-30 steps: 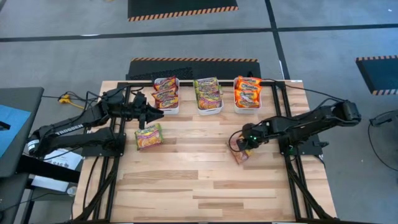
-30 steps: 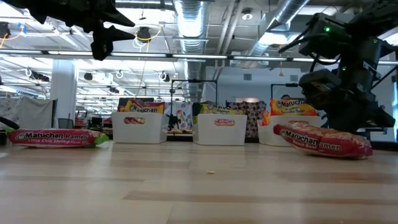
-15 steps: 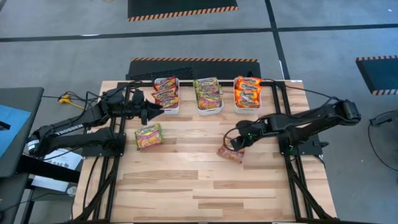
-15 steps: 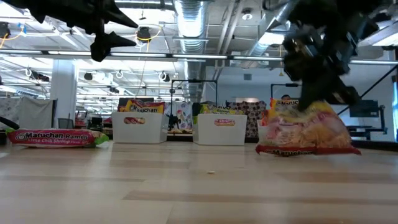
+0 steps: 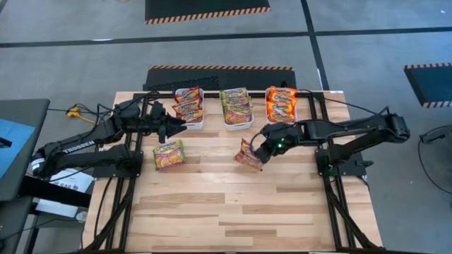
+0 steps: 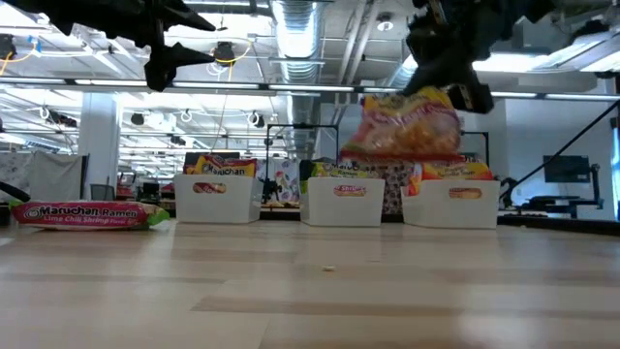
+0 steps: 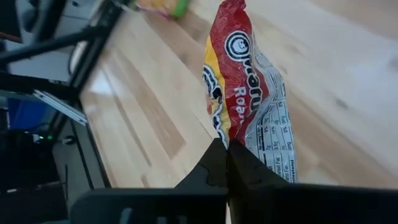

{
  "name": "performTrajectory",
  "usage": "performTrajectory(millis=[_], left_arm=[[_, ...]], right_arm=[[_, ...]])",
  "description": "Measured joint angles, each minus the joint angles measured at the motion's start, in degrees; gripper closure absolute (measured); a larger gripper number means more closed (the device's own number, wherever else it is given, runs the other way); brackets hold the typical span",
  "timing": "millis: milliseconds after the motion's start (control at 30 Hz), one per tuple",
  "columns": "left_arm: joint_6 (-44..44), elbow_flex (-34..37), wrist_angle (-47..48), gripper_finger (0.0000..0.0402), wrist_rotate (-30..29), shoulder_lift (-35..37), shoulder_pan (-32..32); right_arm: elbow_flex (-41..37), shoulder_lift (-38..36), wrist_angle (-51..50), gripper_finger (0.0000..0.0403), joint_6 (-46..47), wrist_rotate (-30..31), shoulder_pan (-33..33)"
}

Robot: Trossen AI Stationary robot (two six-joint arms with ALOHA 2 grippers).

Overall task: Sort Maruchan noodles
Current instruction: Put the red noodle pack into the left white bin

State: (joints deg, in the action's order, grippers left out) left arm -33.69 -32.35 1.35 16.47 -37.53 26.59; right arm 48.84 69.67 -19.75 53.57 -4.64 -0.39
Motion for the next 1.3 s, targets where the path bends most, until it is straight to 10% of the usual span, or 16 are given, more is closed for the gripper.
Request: performTrajectory(millis=[1300], left_arm=[[-0.5, -6.7, -29.2, 0.0191, 5.6, -28.4, -3.4]], right_arm=[[12.8, 0.0, 5.0, 0.0398, -15.0, -6.0, -8.8]])
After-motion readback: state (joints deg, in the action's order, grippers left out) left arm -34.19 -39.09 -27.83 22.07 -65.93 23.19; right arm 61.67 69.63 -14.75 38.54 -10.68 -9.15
